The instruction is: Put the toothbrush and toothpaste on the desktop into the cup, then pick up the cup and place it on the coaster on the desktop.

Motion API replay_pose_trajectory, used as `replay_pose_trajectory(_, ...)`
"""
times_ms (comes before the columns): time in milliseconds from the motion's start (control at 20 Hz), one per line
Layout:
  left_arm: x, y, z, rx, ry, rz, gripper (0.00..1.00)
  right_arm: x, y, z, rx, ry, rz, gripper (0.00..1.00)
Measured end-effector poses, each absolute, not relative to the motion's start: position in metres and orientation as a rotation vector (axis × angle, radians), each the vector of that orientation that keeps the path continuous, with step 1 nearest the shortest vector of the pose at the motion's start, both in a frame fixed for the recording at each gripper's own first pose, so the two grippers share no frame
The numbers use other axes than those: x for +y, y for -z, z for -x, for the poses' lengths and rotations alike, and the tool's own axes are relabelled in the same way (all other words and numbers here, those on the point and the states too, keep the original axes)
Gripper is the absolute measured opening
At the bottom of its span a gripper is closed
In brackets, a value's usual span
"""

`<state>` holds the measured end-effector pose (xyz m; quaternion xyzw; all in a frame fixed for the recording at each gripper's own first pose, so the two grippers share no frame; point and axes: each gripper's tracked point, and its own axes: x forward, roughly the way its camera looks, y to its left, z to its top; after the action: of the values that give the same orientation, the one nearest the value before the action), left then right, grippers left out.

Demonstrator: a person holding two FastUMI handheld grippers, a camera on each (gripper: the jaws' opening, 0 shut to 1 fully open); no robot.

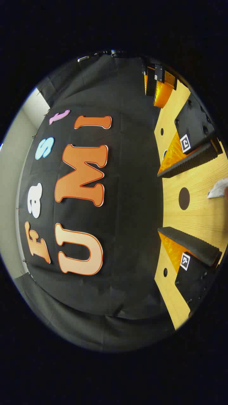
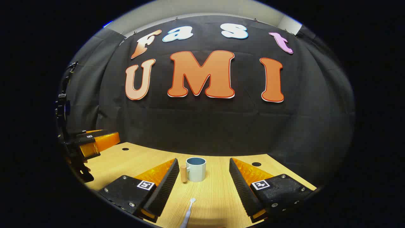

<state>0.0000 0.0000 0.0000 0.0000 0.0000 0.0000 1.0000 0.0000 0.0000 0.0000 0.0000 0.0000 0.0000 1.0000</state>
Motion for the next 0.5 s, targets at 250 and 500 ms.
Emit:
replay_pose_trajectory(250, -0.0099, -0.0074, 0.0023, -0.039, 0.012, -0.029, 0.99, -0.0039, 0.0033, -0.0004, -0.001, 0.018, 0.019, 0.96)
replay_pose_trajectory(500, -0.0107, -0.0072, 0.0026, -0.040, 0.014, -0.017, 0.98, -0.0037, 0.0027, 0.0007, -0.005, 0.018, 0.014, 0.96)
